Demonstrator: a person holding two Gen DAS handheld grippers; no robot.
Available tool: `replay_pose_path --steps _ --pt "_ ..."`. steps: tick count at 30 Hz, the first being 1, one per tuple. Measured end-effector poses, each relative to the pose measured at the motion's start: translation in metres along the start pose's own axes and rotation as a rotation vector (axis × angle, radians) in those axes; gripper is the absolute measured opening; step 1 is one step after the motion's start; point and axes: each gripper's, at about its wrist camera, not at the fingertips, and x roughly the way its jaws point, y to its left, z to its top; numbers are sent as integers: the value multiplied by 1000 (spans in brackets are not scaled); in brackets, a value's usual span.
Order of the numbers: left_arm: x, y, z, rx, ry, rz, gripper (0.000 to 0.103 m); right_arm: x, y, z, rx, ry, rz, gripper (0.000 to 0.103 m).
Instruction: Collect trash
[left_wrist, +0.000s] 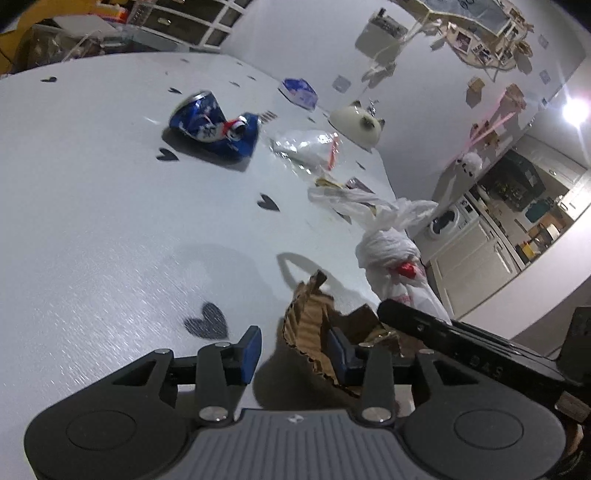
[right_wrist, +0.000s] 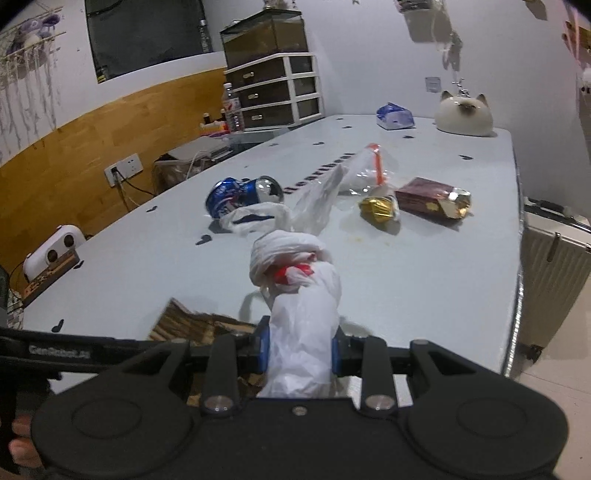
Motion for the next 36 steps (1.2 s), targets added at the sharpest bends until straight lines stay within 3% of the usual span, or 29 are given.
replay_pose_path --steps 5,7,12,26,36 --pt "3 -7 -4 8 13 -8 39 -1 -4 -7 9 9 -18 31" --pt "6 -10 -7 15 31 6 15 -1 -5 -9 13 19 -16 31" --pt "-1 -16 -13 23 -7 30 13 -6 -7 -15 30 23 -12 31" --pt "-47 -69 -24 161 -210 127 9 -74 -18 -23 43 -95 -75 31" --pt "-46 -126 -60 252 -256 101 9 -137 -52 -55 86 -152 -174 31"
